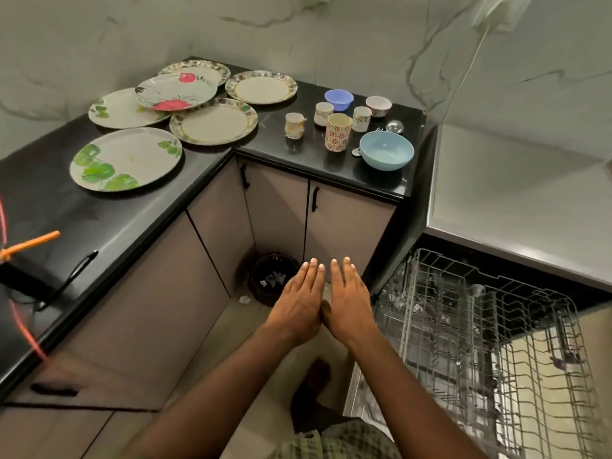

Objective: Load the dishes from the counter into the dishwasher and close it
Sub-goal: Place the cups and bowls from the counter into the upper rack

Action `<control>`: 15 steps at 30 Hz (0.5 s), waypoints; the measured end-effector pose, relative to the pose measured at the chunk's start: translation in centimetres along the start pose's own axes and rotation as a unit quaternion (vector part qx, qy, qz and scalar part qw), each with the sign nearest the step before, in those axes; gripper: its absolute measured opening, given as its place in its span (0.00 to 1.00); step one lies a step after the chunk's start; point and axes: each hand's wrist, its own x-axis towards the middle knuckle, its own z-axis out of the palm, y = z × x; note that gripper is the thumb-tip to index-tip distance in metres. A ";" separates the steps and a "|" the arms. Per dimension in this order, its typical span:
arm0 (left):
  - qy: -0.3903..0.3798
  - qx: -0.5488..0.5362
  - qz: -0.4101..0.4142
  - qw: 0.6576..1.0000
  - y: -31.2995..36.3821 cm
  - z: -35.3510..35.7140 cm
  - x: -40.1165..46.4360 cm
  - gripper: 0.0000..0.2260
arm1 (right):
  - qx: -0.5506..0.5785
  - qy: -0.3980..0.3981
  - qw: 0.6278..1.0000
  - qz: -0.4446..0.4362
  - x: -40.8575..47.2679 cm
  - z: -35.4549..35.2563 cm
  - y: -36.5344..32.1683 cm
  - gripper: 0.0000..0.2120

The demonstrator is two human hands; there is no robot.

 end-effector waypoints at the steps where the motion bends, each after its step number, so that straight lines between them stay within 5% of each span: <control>1: 0.001 0.002 0.005 1.000 -0.3 -0.3 1.0 0.39 | 0.001 0.005 1.000 0.003 0.9 0.0 0.1 0.48; 8: -0.018 -0.008 0.021 1.000 -2.4 -2.4 8.8 0.43 | 0.035 0.028 0.999 0.010 8.7 -1.5 1.0 0.48; 15: -0.034 -0.001 0.042 0.999 -4.2 -2.3 18.0 0.48 | 0.139 0.044 0.989 0.030 16.9 -2.2 3.1 0.36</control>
